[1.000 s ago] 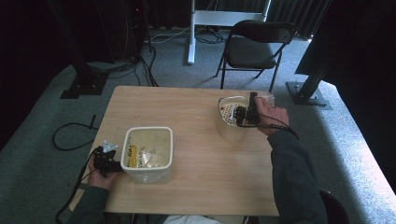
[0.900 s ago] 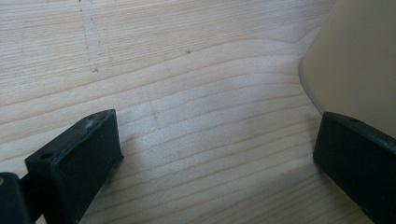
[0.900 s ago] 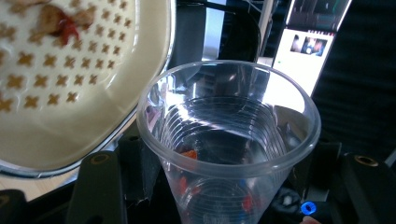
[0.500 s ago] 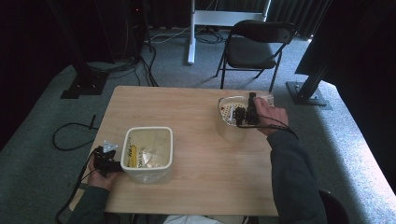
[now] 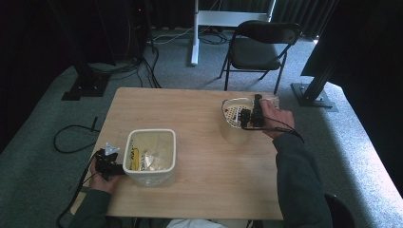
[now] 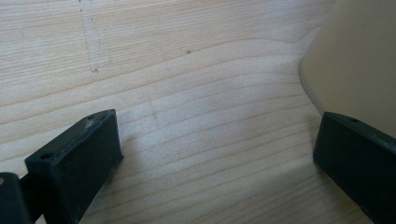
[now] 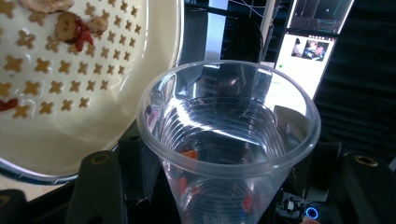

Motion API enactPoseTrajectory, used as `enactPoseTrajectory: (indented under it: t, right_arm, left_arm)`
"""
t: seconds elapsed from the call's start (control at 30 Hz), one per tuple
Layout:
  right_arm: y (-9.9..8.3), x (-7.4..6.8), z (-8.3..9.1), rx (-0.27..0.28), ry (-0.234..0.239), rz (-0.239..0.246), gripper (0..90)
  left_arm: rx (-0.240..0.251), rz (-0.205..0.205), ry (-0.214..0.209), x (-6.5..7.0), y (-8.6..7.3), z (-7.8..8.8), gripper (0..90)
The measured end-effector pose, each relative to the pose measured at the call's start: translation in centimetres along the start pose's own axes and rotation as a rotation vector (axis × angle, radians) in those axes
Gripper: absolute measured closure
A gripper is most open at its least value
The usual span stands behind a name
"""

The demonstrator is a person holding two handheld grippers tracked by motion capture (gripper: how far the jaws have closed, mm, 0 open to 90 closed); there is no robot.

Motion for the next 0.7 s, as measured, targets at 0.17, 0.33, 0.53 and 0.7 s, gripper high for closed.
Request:
enactPoseTrajectory:
  t: [0.17,0.33,0.53,0.7]
  right_arm:
    - [0.19,-0.19,0.12,0.006,-0.007,0.011,36.1]
    - [0.73,-0.11,0.13,0.010,-0.015,0.042,36.2]
    - [0.63,-0.12,0.04,0.010,-0.009,0.040,36.2]
    - [-0.08,0.31,0.11,0.046,0.026,-0.082,35.9]
  left_arm:
    - [0.000,0.000,0.000,0.00,0.00,0.00,1.3]
    - [0.000,0.000,0.000,0.00,0.00,0.00,1.3]
    - [0.000,0.000,0.000,0.00,0.00,0.00,1.3]
    - [0.000,0.001,0.001,0.01,-0.01,0.01,1.3]
Point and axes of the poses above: each handheld gripper's, and its own axes: z roughly backward along the jaws, y roughly out of its top, x roughly to its right, the point moved 7 cm from there along -z, roughly forward along the jaws
